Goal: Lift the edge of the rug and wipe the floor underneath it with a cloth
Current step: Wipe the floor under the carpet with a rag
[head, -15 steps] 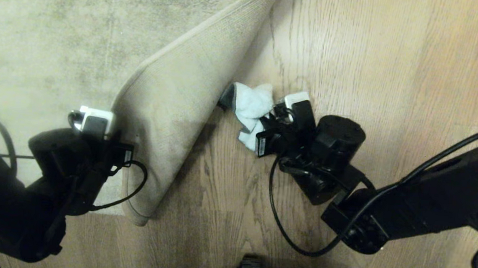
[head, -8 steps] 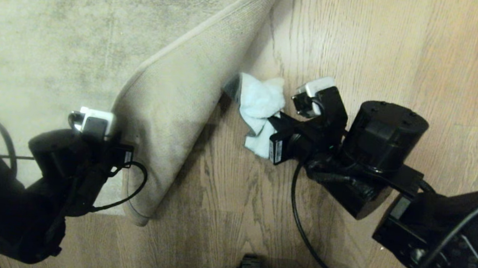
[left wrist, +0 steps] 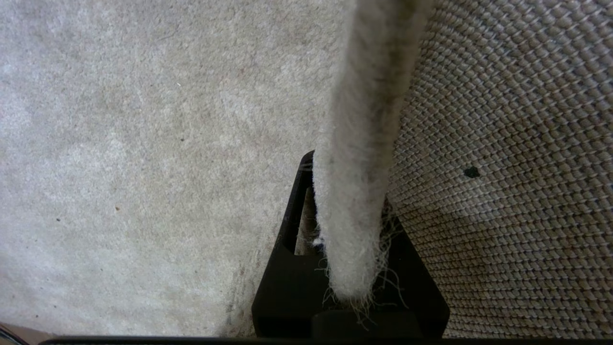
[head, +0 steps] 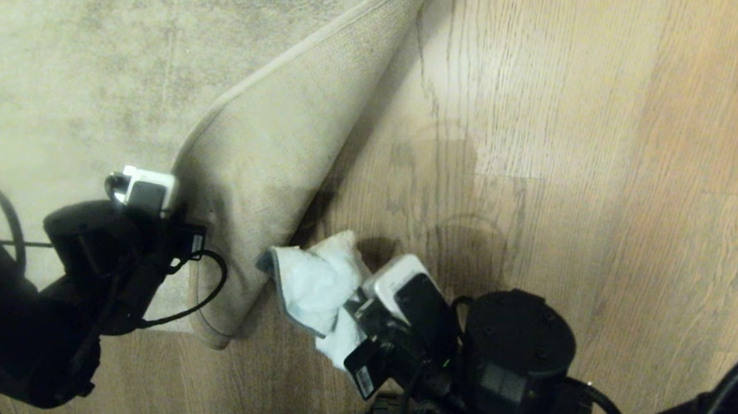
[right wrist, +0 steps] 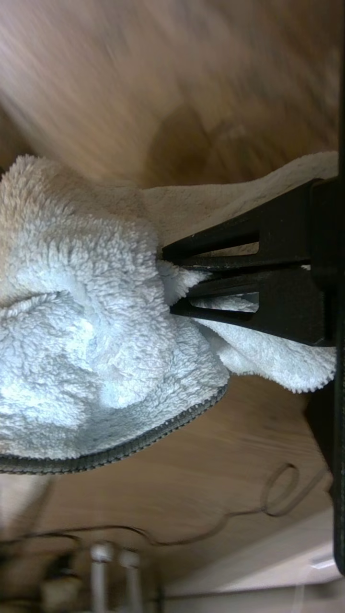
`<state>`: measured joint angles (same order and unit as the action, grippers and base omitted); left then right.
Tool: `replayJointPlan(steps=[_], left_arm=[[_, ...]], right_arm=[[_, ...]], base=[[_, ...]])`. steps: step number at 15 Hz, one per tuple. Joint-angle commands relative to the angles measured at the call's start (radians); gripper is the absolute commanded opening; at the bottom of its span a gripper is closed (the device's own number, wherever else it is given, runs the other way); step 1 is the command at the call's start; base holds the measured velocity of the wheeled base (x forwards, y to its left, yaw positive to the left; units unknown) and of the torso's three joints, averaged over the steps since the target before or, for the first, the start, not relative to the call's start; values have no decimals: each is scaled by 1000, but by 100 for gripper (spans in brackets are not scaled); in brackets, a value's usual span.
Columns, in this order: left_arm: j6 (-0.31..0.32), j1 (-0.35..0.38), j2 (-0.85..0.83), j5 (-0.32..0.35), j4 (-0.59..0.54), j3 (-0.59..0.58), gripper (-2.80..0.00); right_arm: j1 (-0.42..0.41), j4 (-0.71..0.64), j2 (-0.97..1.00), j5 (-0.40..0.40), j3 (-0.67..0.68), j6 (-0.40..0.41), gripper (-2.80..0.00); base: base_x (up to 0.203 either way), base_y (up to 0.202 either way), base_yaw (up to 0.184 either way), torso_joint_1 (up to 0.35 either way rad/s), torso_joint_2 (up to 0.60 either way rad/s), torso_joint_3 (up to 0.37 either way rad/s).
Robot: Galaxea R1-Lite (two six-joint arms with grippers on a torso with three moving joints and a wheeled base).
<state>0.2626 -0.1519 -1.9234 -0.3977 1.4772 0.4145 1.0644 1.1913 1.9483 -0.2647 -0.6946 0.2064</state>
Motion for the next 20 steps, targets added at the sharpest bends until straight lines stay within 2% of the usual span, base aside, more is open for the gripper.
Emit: replayJointPlan(steps=[1, 4, 9, 15, 20], left_arm=[[1, -1, 0, -3, 9, 0, -280], [1, -1, 3, -3, 9, -3, -280], [1, -1, 3, -4, 9, -4, -280], [1, -3, 3, -13, 9, -11, -280], [1, -3, 1, -13, 9, -11, -280]], right_arm=[[22, 56, 157, 6, 5, 1, -280], [25, 120, 264, 13, -10, -15, -280], [-17, 131, 386, 13, -92, -56, -280], [-186, 128, 393, 9, -168, -53, -280], [-305, 106, 356, 7, -304, -21, -280]], base=[[0, 0, 0, 0, 0, 0], [0, 0, 0, 0, 0, 0], [0, 0, 0, 0, 0, 0], [0, 0, 0, 0, 0, 0], [0, 0, 0, 0, 0, 0]])
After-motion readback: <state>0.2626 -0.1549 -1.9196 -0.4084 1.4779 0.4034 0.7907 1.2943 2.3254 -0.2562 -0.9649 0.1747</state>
